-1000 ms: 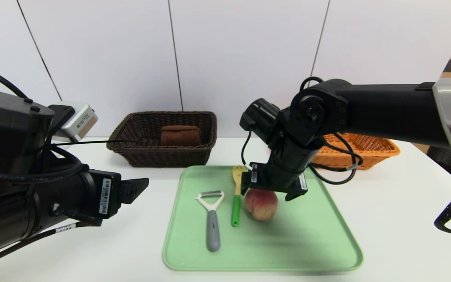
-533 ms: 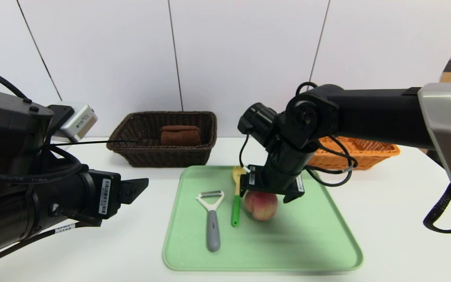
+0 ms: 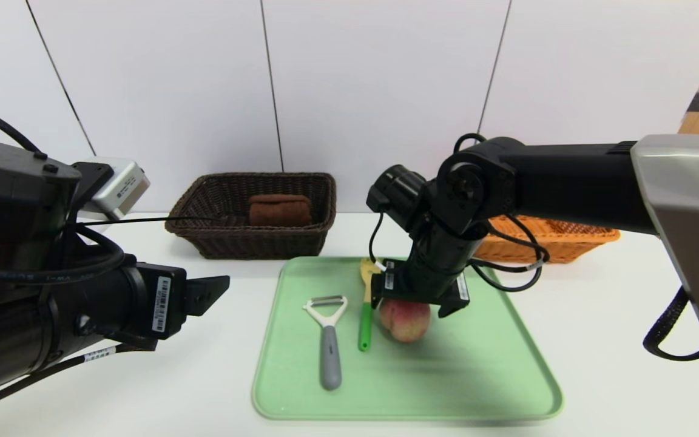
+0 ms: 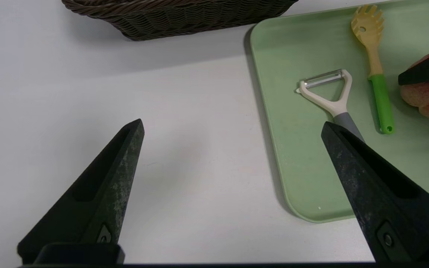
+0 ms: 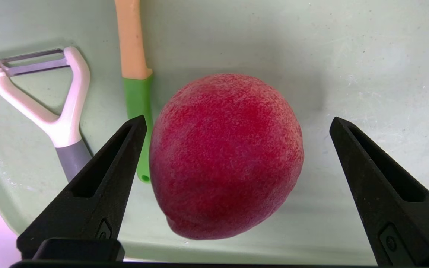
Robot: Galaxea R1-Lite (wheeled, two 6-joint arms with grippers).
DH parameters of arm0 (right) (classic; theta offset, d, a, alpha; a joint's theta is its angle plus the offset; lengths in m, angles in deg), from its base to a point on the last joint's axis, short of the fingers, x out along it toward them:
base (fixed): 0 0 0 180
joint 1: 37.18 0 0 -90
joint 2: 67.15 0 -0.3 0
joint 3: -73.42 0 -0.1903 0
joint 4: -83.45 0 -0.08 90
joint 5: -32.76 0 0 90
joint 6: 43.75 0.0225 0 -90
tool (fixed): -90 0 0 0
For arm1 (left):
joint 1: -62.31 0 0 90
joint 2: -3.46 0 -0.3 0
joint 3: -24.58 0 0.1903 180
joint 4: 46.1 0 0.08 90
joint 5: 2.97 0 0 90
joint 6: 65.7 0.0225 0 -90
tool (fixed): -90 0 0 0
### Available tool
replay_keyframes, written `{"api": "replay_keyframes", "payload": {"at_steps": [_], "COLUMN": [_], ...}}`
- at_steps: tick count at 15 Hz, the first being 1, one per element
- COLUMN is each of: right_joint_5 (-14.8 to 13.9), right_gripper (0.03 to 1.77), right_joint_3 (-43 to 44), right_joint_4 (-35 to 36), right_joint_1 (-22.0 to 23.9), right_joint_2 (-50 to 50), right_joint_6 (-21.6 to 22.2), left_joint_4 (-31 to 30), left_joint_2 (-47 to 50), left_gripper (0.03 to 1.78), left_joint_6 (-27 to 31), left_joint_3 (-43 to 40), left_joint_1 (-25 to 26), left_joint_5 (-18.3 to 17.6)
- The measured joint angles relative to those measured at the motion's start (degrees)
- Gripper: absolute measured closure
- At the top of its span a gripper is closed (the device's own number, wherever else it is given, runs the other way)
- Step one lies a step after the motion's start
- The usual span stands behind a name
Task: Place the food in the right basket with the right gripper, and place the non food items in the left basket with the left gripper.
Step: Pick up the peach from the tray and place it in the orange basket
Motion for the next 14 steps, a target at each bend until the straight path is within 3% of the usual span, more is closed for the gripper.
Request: {"api": "replay_keyframes", "payload": {"at_steps": [2, 5, 6, 9, 14], "right_joint_5": [-0.02, -0.02, 0.02, 1.46, 1.44], "right_gripper": [0.1, 0.56, 0.63, 0.68, 0.68], "right_joint_3": [0.0, 0.0, 0.0, 0.0, 0.3], "right_joint_4": [0.35, 1.27, 1.51, 1.51, 2.19], "right_joint_1": [0.02, 0.05, 0.05, 0.11, 0.2], "right_joint_2": [-0.26, -0.65, -0.72, -0.78, 1.49], "right_joint_6": [0.0, -0.06, -0.11, -0.3, -0.59], "left_joint_4": [-0.02, -0.05, -0.05, -0.05, 0.0], "left_joint_2": [0.0, -0.06, -0.06, -0.11, -0.09], "left_gripper": [0.12, 0.12, 0.12, 0.12, 0.12], "left_joint_6": [-0.02, -0.02, 0.0, 0.01, -0.35], "left_joint_3": [0.0, 0.0, 0.0, 0.0, -0.29], "left_joint_1": [0.01, 0.04, 0.04, 0.09, 0.15], "left_joint_5": [0.0, -0.02, 0.0, -0.02, -0.02]}}
